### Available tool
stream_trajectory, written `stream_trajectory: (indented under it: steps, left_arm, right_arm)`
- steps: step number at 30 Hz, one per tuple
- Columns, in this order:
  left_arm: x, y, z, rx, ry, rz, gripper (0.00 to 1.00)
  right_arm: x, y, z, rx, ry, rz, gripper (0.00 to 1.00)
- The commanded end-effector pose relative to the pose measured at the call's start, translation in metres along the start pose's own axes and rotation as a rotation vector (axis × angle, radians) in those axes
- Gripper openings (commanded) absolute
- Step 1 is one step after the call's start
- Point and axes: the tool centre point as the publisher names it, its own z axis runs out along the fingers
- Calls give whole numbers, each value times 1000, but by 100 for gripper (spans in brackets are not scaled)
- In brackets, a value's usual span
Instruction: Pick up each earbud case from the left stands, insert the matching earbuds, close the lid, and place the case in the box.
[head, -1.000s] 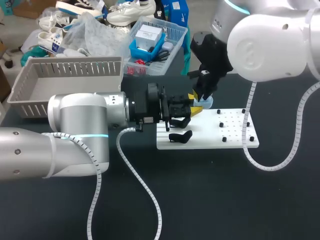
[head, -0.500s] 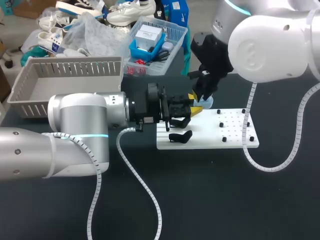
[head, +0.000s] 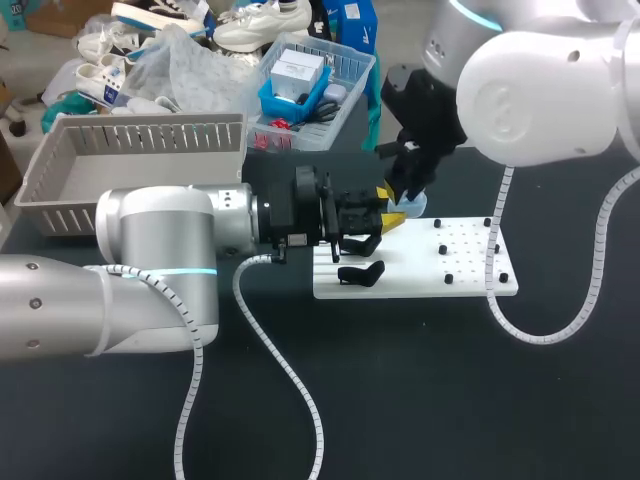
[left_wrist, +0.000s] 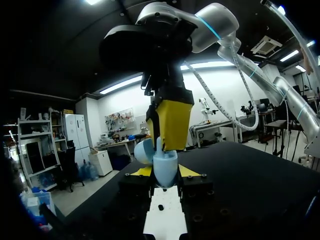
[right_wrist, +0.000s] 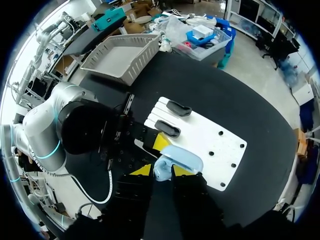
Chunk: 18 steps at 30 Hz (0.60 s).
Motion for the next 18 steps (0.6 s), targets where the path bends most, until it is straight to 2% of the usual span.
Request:
stream_trajectory:
  steps: [1, 18]
  left_arm:
    - [0, 0, 1, -2, -1, 1, 0]
    - [0, 0, 1, -2, -1, 1, 0]
  right_arm:
    - [2, 2, -1, 13, -2, 4, 22]
    - [5, 0, -6, 40, -4, 14, 21]
